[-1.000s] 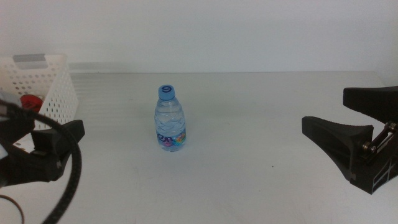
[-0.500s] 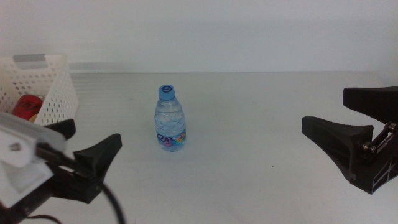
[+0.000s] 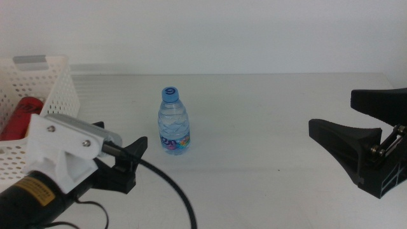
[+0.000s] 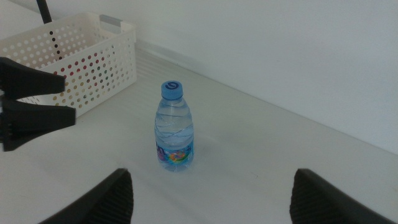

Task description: Use arms to grab the bottles and put them into the dustbin to the left of the table.

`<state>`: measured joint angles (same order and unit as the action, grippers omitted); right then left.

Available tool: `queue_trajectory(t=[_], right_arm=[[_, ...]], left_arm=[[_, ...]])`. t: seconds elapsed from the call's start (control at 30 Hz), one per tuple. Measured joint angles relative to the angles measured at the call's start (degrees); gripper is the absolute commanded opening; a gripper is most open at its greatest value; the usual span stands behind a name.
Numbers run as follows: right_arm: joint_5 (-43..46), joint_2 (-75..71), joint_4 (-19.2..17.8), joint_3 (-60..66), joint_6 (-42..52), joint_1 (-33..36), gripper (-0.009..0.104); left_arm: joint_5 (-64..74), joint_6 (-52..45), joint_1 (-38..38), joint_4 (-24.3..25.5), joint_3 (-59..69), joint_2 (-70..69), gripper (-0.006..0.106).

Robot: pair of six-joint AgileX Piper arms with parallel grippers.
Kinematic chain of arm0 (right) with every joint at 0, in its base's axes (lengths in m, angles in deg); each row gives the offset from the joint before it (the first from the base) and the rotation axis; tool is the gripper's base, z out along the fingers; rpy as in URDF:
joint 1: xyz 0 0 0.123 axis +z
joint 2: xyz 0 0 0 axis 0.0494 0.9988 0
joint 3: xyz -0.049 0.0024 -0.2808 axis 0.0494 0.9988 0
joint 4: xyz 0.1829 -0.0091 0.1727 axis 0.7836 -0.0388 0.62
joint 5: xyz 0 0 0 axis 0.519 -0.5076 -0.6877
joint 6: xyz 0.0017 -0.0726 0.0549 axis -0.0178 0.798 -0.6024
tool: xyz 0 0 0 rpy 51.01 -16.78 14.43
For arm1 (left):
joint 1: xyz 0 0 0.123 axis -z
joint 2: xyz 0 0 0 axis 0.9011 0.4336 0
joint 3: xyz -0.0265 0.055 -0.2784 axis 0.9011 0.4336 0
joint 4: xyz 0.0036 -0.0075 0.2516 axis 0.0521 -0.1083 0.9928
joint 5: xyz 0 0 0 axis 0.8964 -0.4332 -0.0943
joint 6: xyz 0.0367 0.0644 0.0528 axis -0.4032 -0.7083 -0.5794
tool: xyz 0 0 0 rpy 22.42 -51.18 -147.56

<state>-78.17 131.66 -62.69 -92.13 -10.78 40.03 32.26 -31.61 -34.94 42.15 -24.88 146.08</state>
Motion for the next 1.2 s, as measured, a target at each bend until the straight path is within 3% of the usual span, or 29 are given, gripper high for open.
queue_trajectory(t=[0.4, 0.63, 0.83, 1.2], right_arm=[[0.00, 0.00, 0.00, 0.04, 0.00, 0.00, 0.066], [0.00, 0.00, 0.00, 0.04, 0.00, 0.00, 0.066], [0.00, 0.00, 0.00, 0.04, 0.00, 0.00, 0.066], [0.00, 0.00, 0.00, 0.04, 0.05, 0.00, 0.066]], left_arm=[[-17.99, 9.43, 0.00, 7.82, -0.06, 14.82, 0.086], [-29.90, 9.28, 0.02, 10.54, -0.43, 25.73, 0.087], [-37.45, 9.11, 0.02, 8.91, -0.89, 33.24, 0.087], [-38.49, 10.02, -1.09, 6.36, -8.79, 41.97, 0.087]])
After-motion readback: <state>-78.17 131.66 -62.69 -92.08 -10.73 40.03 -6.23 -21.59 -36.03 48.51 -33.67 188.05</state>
